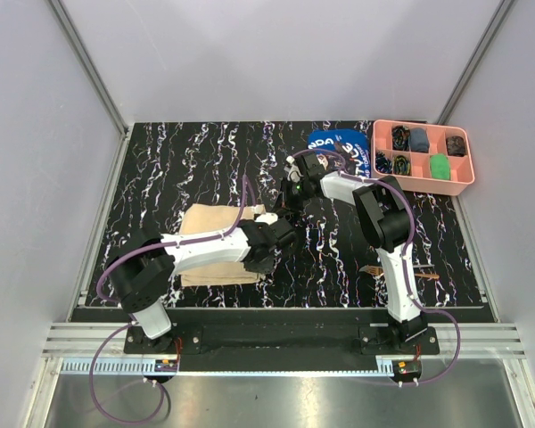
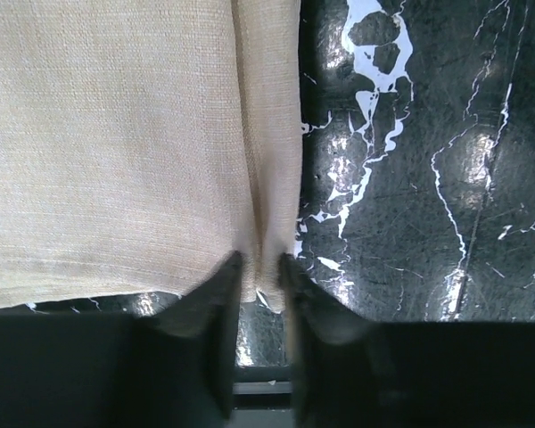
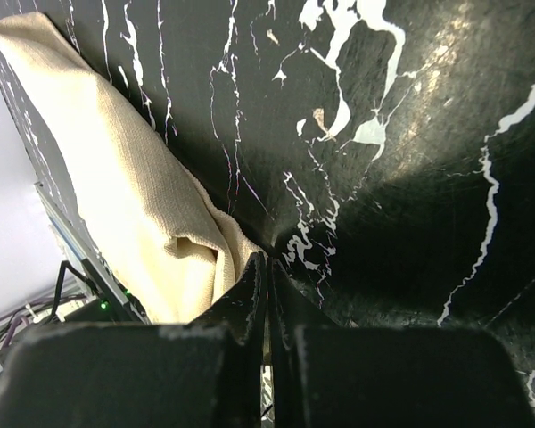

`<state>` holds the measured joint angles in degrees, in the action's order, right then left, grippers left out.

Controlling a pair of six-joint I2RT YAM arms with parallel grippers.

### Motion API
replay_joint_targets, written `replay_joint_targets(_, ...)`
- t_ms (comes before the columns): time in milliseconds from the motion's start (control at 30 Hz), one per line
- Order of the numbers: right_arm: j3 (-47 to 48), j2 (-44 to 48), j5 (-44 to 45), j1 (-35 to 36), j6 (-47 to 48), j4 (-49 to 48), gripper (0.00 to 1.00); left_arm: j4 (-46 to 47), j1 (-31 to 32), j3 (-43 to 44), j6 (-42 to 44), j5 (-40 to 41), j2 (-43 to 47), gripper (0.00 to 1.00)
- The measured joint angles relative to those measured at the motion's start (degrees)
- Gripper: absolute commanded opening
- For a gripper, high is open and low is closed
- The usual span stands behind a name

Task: Fold the napkin into a case and place the utensils inside
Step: Smooth out the lower triangle-folded napkin at the center of the board.

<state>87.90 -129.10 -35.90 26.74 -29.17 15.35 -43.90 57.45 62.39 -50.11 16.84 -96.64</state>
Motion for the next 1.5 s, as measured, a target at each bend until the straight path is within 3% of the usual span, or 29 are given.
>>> replay_joint_targets(100, 0.4, -0.1, 0.5, 0.0, -0.7, 0.0, 0.00, 0.0, 0.1, 0.0, 0.2, 0.1, 0.0, 0.09)
replay_joint_targets(133, 0.6, -0.2, 0.6, 0.0, -0.9, 0.2, 0.00, 0.0, 0.2, 0.0, 0.3, 0.1, 0.0, 0.00)
replay_joint_targets(700, 2.3, -0.6, 4.3, 0.2, -5.4, 1.2, 0.00, -3.7, 6.2, -1.6, -0.9, 6.2, 3.9, 0.00)
replay_joint_targets(767, 2.8, -1.0, 3.9, 0.3, -5.6, 1.3, 0.00, -4.0, 6.6, -1.2, -1.6, 6.6, 3.4, 0.09)
replay_joint_targets(867, 2.8, -1.2, 3.4, 0.3, -5.6, 1.3, 0.01, -4.4, 7.1, -1.0, -2.6, 6.9, 2.4, 0.33)
replay_joint_targets(933, 2.8, -1.2, 3.4, 0.3, -5.6, 1.2, 0.11, -5.0, 7.3, -1.0, -2.6, 7.0, 2.5, 0.49)
replay_joint_targets(967, 2.8, -1.2, 3.4, 0.3, -5.4, 1.2, 0.15, -5.3, 7.4, -1.0, -2.8, 7.0, 2.8, 0.51)
replay_joint_targets(1033, 2.7, -1.0, 3.5, 0.3, -4.9, 1.2, 0.22, -6.0, 7.4, -1.0, -2.9, 7.0, 4.3, 0.54)
replay_joint_targets(1067, 2.7, -0.8, 3.7, 0.3, -4.3, 1.4, 0.30, -6.3, 7.2, -1.0, -2.9, 6.8, 5.8, 0.53)
replay_joint_targets(1167, 2.7, 0.3, 5.3, 0.3, -2.6, 2.9, 0.39, -6.1, 5.6, -1.0, -2.9, 6.0, 10.8, 0.50)
replay_joint_targets(1333, 2.7, 2.7, 10.3, 0.3, 0.9, 7.1, 0.46, -2.7, -0.1, -3.6, -2.3, 3.1, 19.9, 0.46)
replay_joint_targets(1500, 4.2, 2.8, 11.0, 1.1, 3.0, 9.9, 0.46, -0.6, -1.8, -5.2, -1.6, -0.8, 16.6, 0.42)
